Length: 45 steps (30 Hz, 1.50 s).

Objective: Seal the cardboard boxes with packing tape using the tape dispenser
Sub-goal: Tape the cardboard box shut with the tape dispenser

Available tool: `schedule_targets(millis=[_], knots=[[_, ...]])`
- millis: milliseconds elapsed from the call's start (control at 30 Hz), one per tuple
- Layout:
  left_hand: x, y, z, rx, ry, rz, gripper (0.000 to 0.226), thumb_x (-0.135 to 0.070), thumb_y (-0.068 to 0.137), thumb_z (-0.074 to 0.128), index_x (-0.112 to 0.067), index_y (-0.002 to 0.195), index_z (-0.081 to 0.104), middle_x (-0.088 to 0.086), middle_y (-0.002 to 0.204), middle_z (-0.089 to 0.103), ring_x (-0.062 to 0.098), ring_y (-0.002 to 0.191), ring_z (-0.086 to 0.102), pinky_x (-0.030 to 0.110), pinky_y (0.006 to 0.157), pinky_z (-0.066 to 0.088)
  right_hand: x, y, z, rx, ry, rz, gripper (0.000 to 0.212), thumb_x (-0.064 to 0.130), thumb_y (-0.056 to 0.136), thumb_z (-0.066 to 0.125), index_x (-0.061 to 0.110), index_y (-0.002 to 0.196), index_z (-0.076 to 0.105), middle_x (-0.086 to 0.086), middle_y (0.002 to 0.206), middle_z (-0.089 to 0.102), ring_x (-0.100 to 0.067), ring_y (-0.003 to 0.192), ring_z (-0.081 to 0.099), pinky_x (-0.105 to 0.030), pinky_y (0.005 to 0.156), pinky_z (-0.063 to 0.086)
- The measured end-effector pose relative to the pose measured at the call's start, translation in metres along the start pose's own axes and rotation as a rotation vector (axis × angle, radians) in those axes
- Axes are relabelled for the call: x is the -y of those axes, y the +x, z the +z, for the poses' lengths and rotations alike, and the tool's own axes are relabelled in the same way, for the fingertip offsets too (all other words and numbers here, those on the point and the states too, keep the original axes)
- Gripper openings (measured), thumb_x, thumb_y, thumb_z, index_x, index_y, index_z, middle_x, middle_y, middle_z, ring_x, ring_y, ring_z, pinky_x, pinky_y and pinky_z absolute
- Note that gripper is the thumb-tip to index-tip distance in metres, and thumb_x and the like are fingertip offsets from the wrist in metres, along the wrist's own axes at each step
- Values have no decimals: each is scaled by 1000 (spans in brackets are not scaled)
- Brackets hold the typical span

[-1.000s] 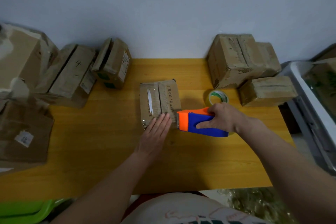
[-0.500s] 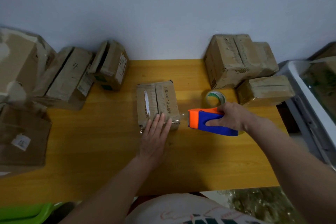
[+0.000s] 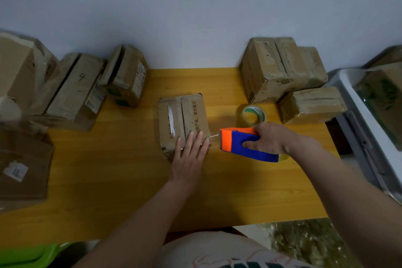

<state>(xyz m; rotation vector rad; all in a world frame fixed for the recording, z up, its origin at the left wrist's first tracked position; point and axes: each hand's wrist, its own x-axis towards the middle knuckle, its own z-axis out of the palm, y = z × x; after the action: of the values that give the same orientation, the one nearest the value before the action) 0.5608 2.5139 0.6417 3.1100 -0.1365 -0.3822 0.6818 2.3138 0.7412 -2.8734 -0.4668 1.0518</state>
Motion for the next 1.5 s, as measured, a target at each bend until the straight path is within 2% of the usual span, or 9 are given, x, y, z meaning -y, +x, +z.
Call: schedule_targets(millis=[333, 500, 633, 767, 900, 1100, 1267, 1400, 1500], knots=[[-2, 1, 2, 33, -14, -25, 100, -35, 93, 52, -24, 139, -36, 4, 148, -39, 27, 138, -34, 53, 111, -21, 36, -1, 10, -77, -200, 111, 42, 52, 92, 50, 16, 73, 45, -2, 75, 53, -20, 73, 57, -31, 66, 47], [0, 1, 0, 31, -23, -5, 99, -28, 94, 52, -23, 140, -35, 3, 151, -37, 27, 143, -28, 53, 115, -16, 54, -3, 12, -160, -288, 140, 43, 52, 93, 48, 11, 105, 58, -7, 100, 63, -26, 95, 62, -36, 77, 49], [0, -2, -1, 30, -27, 1, 95, -24, 96, 50, -24, 141, -34, 3, 149, -38, 26, 142, -29, 52, 115, -17, 52, -1, 22, -225, -424, 194, 24, 37, 98, 46, 18, 102, 60, 3, 79, 50, -19, 88, 60, -31, 69, 41], [-2, -3, -2, 59, -34, -7, 98, -24, 93, 53, -25, 145, -30, 3, 152, -36, 25, 140, -34, 50, 112, -22, 12, -4, 35, -271, -190, 322, 36, 49, 96, 45, 14, 94, 54, -2, 86, 60, -22, 76, 56, -32, 68, 46], [2, 3, -12, 57, -184, -5, 104, -33, 88, 61, -24, 149, -23, 1, 157, -29, 21, 143, -30, 43, 116, -18, 8, -1, 74, -443, -102, 320, 48, 55, 94, 43, 9, 104, 55, -11, 96, 68, -30, 91, 64, -38, 82, 44], [38, -14, -12, -96, -364, -134, 100, -18, 83, 60, -13, 154, -11, 3, 161, -17, 16, 146, -22, 36, 120, -12, 14, 15, 118, -339, 60, 403, 49, 55, 92, 48, 9, 104, 59, -13, 105, 68, -30, 99, 63, -37, 83, 46], [71, -20, -5, -8, -442, -235, 96, -8, 84, 59, -17, 155, -4, 0, 159, -23, 23, 148, -13, 44, 119, 21, 23, 23, 131, -442, 142, 439, 57, 52, 86, 60, 1, 112, 54, -19, 114, 56, -36, 109, 50, -40, 93, 40], [73, -23, -6, 27, -534, -265, 99, 3, 86, 55, -27, 154, -11, 7, 161, -15, 27, 136, 35, 28, 83, 51, 56, 23, 122, -880, 399, 72, 22, 20, 92, 54, -1, 98, 58, -20, 99, 55, -36, 94, 51, -46, 84, 44], [66, -24, -3, 47, -518, -283, 96, -2, 89, 53, -23, 152, -16, 12, 145, 36, 24, 120, 43, 27, 83, 40, 93, 24, 122, -779, 504, -179, 37, 20, 94, 41, -1, 121, 55, -20, 117, 58, -33, 108, 51, -40, 97, 39]])
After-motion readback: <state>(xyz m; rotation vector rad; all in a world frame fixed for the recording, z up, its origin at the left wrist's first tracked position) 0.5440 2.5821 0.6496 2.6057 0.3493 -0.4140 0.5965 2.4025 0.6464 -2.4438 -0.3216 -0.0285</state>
